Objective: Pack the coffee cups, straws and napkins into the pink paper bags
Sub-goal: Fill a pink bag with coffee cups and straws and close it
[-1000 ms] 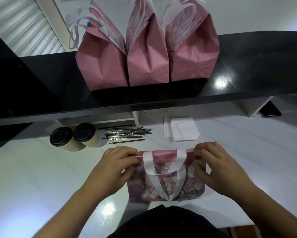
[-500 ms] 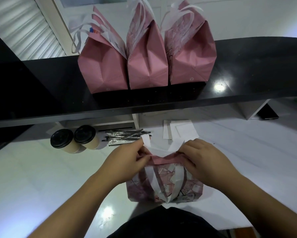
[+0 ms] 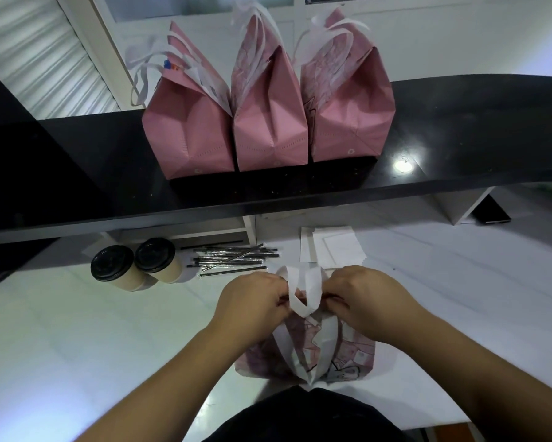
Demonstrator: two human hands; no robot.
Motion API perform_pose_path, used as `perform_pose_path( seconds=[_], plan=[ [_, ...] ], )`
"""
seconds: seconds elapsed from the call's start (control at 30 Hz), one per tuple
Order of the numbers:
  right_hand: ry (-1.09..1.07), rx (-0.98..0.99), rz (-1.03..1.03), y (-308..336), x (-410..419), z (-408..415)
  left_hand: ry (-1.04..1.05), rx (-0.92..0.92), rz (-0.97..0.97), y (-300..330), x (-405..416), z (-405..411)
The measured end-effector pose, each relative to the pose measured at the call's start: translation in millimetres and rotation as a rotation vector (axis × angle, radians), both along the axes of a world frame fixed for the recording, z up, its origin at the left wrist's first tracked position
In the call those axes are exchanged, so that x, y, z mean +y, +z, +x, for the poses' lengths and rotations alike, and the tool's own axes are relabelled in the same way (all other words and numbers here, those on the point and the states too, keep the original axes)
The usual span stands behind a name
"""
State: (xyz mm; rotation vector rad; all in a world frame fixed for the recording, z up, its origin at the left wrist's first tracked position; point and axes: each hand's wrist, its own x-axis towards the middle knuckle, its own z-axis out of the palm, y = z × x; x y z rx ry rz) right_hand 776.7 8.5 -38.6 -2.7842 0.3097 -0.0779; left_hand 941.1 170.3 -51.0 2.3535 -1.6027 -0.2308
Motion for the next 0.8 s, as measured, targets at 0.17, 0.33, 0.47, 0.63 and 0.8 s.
perform_pose_path(
  seconds=[0.17, 0.33, 0.47, 0.63, 0.8],
  plan=[
    [-0.009, -0.01, 0.027, -1.1, -19.8, -28.1, -0.014, -0.052, -0.034, -3.0, 5.2, 3.2],
    [-0.02, -0.053, 0.005, -6.2, -24.4, -40.0, -0.064, -0.161, -0.078, 1.5, 12.1, 7.7],
    [-0.028, -0.06, -0.001, -6.4, -27.7, -46.9, -0.072, -0.142, -0.052, 5.6, 28.9, 23.6],
    [-0.042, -0.046, -0.022, -4.4, -32.2, -55.0, -0.076, -0.051, -0.094, 8.9, 49.3, 46.9],
    [-0.006, -0.035, -0.017, -0.7, -37.7, -60.9, -0.017, 0.042, -0.055, 2.7, 57.8, 56.5]
  ],
)
